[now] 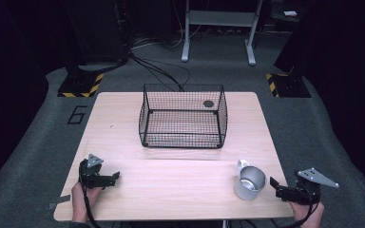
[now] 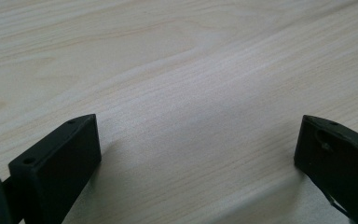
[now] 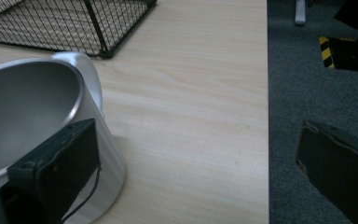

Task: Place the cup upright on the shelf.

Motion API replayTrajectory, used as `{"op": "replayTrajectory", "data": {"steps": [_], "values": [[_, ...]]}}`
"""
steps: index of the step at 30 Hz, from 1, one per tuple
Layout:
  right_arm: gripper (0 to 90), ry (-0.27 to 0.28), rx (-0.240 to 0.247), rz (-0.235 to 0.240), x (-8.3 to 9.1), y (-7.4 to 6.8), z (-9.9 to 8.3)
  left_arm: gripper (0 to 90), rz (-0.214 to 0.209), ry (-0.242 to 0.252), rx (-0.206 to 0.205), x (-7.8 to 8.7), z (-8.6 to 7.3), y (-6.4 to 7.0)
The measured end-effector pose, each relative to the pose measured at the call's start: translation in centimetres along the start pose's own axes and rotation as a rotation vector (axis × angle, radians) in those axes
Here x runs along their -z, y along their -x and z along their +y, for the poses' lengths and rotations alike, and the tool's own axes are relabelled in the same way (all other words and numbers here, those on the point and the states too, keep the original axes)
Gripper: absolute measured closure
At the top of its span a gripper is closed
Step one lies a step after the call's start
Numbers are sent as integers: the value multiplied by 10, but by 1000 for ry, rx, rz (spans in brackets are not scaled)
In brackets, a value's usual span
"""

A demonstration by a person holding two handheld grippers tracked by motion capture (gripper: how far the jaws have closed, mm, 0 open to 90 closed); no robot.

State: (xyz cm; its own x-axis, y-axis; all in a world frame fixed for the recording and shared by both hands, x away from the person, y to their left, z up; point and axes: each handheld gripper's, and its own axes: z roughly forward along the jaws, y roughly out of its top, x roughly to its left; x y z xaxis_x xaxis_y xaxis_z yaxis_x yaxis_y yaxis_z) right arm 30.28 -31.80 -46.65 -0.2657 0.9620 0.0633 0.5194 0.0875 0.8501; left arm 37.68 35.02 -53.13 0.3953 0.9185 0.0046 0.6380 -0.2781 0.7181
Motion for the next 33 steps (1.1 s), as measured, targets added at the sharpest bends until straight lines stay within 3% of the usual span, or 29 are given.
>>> {"op": "replayTrajectory", "data": {"steps": [3, 6, 9, 11, 12, 14, 15, 18, 21, 26, 30, 33], "values": [[0, 15, 0, 7, 5, -1, 6, 3, 0, 0, 0, 0, 0, 0], [0, 40, 1, 44, 11, -5, 14, 3, 0, 0, 0, 0, 0, 0], [0, 65, 14, 113, 16, -17, 23, 3, 0, 0, 0, 0, 0, 0], [0, 70, 18, 123, 16, -20, 25, 3, 0, 0, 0, 0, 0, 0], [0, 71, 27, 159, 16, -29, 29, 3, 0, -1, 0, 0, 0, 0], [0, 65, 31, 170, 16, -34, 31, 3, 1, 0, 0, 0, 0, 0], [0, 50, 49, 190, 12, -43, 34, 3, 1, 0, 0, 0, 0, 0], [0, 22, 68, 203, 6, -54, 35, 3, 1, 0, 0, 0, 0, 0], [0, -17, 83, 180, -1, -62, 35, 3, 1, 0, 0, 0, 0, 0], [0, -42, 79, 197, -9, -69, 29, 3, 0, -1, 0, 0, 0, 0], [0, -66, 86, 179, -14, -74, 27, 3, 1, 1, 0, 0, 0, 0], [0, -59, 74, 190, -16, -75, 25, 3, 1, 1, 0, 0, 0, 0]]}}
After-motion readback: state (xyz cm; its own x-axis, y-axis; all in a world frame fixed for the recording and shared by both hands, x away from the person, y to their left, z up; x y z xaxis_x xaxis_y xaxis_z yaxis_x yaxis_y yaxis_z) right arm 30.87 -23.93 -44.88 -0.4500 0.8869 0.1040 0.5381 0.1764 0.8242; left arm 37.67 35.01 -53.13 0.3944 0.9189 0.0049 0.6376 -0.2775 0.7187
